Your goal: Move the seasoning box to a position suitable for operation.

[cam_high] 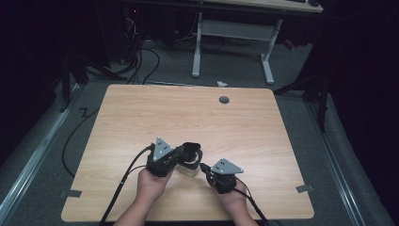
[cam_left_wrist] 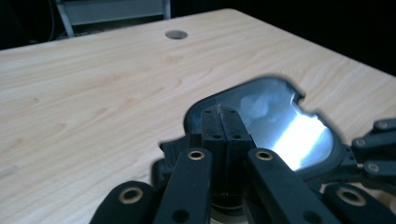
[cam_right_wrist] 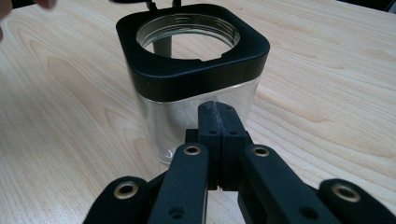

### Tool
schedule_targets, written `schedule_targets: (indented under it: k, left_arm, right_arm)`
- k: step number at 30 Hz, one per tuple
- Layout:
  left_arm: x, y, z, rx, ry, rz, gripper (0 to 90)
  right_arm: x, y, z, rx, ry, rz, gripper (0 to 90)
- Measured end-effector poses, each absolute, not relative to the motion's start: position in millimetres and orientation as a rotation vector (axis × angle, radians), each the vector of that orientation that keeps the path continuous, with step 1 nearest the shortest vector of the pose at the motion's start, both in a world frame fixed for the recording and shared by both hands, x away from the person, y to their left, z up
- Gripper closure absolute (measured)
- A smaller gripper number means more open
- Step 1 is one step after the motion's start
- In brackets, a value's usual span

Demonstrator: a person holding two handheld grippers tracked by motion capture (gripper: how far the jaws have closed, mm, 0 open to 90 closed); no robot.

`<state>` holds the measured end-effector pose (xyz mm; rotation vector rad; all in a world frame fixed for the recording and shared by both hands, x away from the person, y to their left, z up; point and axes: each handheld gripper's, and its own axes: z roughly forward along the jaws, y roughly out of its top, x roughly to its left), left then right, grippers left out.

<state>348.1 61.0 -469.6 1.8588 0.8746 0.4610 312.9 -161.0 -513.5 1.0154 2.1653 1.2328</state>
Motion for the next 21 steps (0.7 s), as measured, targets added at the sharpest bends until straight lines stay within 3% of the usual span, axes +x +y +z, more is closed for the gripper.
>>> schedule_targets:
  k: [14, 21]
  left_arm:
    - [339, 53, -474, 1.836, 0.867, 0.502, 90.0]
    - [308, 80, -482, 1.788, 0.943, 0.571, 90.0]
  right_arm:
    - [313, -160, -515, 1.009, 2.169, 1.230, 90.0]
    - [329, -173, -510, 1.032, 2.137, 1.206, 90.0]
